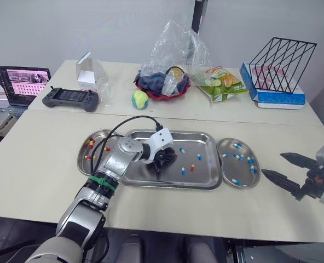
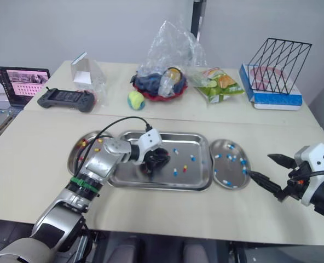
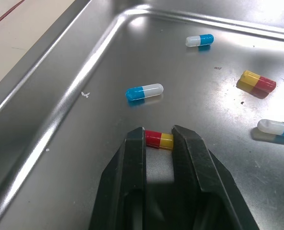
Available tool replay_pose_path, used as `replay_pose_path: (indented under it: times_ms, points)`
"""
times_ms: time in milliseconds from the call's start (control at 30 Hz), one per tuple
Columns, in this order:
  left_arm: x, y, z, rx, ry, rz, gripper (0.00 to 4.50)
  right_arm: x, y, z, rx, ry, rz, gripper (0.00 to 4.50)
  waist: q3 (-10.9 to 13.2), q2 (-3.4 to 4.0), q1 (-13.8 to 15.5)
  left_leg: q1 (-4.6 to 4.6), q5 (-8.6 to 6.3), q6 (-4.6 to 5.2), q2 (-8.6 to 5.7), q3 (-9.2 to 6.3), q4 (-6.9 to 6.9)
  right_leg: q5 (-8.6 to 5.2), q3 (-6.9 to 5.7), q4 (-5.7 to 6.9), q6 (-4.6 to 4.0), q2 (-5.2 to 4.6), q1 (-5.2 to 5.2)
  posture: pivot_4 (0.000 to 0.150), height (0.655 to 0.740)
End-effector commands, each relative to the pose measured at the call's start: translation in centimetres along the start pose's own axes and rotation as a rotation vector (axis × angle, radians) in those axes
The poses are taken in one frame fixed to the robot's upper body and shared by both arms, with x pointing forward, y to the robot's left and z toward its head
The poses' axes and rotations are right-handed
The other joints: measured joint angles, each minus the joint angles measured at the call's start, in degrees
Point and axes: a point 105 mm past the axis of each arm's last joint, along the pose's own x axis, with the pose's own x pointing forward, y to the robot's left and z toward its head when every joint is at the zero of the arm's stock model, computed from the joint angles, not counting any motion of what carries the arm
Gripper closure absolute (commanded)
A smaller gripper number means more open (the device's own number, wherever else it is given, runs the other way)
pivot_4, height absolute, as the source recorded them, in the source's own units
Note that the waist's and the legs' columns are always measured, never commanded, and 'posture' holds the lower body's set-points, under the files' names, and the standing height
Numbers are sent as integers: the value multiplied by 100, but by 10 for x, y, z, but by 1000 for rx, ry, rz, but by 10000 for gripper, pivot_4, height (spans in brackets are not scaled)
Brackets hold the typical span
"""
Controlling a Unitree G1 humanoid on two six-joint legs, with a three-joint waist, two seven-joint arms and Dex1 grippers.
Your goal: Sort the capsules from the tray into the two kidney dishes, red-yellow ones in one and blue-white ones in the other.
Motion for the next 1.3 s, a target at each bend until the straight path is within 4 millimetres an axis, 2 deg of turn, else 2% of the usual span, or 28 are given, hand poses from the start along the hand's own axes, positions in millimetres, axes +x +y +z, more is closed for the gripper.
replay_pose_path:
  times_ms: [33, 133, 233, 300, 400, 467, 600, 667, 833, 1000, 1133, 1300]
  points:
    - [-6, 8, 12, 26, -41, 19, 38121, -2, -2, 7, -16, -11, -4, 0, 0, 0, 0, 0, 0, 0, 0, 0, 0, 0, 0, 0, 0, 0, 0, 1500, 7174]
    - [-14, 13, 27, -6, -128, 20, 38121, 0, -2, 8, -14, -14, 2, 0, 0, 0, -1, -1, 0, 0, 0, 0, 0, 0, 0, 0, 0, 0, 0, 1500, 7174]
    - [-40, 25, 50, -27, -262, 32, 38121, 4, -1, 9, -9, -16, 31, 0, 0, 0, -10, -1, 0, 0, 1, 0, 0, 0, 0, 0, 0, 0, -1, 1500, 7174]
    - [-51, 29, 56, -36, -300, 37, 38121, 6, -1, 10, -7, -16, 45, 0, 0, 0, -35, -4, 0, 0, 2, 0, 0, 0, 0, 3, 0, 1, -6, 1500, 7174]
    - [-79, 40, 50, -44, -297, 71, 38121, 10, -1, 13, -12, -22, 70, 0, -2, 3, -71, -1, 0, 0, 3, -1, -1, 0, 0, 3, 0, 1, -5, 1500, 7174]
    - [-112, 49, 38, -54, -283, 107, 38121, 14, 0, 16, -9, -37, 90, 0, -2, 4, -121, 0, 0, 0, 3, -1, -3, 0, 0, 2, 0, 2, -5, 1500, 7174]
    - [-181, 66, -5, -78, -139, 255, 38121, 24, 3, 19, -17, -46, 141, 0, -3, 5, -204, 5, 1, 0, 11, 1, -15, 0, 3, 5, -1, 7, -16, 1500, 7174]
    - [-204, 69, -19, -109, -118, 303, 38121, 29, 3, 20, -17, -48, 163, 0, -2, 5, -212, 3, 1, 0, 11, 0, -17, 0, 2, 3, -1, 6, -16, 1500, 7174]
    - [-226, 67, -45, -158, -61, 368, 38121, 43, 2, 23, -21, -54, 203, 0, -2, 4, -60, -6, 1, 0, 6, 3, -4, 0, -4, 2, 0, -3, -12, 1500, 7174]
    - [-221, 55, -55, -192, -43, 341, 38121, 58, 3, 27, -33, -62, 236, 0, -2, 4, -61, -13, 1, -1, 8, 3, -2, 0, -4, 5, 0, -2, -22, 1500, 7174]
    - [-220, 56, -61, -202, -15, 369, 38121, 60, 3, 28, -35, -62, 247, 0, -2, 4, -63, -16, 1, 0, 9, 2, -2, 0, -5, 6, -1, -1, -25, 1500, 7174]
    - [-221, 61, -62, -212, -32, 405, 21455, 59, 3, 28, -36, -62, 248, 0, -2, 4, -77, -14, 1, 0, 9, 3, -3, 0, -4, 7, -1, 0, -25, 1500, 7174]
